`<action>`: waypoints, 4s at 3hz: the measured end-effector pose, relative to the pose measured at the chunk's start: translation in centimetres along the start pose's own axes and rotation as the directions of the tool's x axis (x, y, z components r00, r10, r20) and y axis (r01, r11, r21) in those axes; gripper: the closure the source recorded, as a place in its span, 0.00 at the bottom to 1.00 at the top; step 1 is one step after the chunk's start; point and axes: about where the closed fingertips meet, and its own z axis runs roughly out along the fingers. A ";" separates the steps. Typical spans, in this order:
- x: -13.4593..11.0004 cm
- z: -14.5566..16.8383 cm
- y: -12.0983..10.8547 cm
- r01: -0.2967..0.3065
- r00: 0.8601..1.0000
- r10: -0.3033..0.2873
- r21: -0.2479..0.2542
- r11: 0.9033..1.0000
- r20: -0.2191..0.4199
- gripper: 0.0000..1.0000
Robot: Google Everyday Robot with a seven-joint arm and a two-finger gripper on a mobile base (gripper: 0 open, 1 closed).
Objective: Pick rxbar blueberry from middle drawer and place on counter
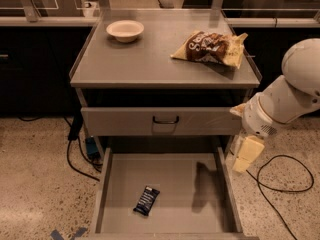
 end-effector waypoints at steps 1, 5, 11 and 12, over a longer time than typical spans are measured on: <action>-0.6 0.0 0.1 0.083 0.997 -0.083 -0.037 0.996 -0.001 0.00; -1.5 1.5 0.2 0.376 0.927 -0.370 -0.169 0.911 0.068 0.00; -3.1 26.2 -0.5 0.609 0.790 -0.605 -0.014 0.793 0.098 0.00; -3.6 29.4 0.2 0.656 0.752 -0.647 -0.053 0.753 0.121 0.00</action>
Offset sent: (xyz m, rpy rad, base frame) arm 0.0014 0.0186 0.0076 -0.0327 0.0432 0.5164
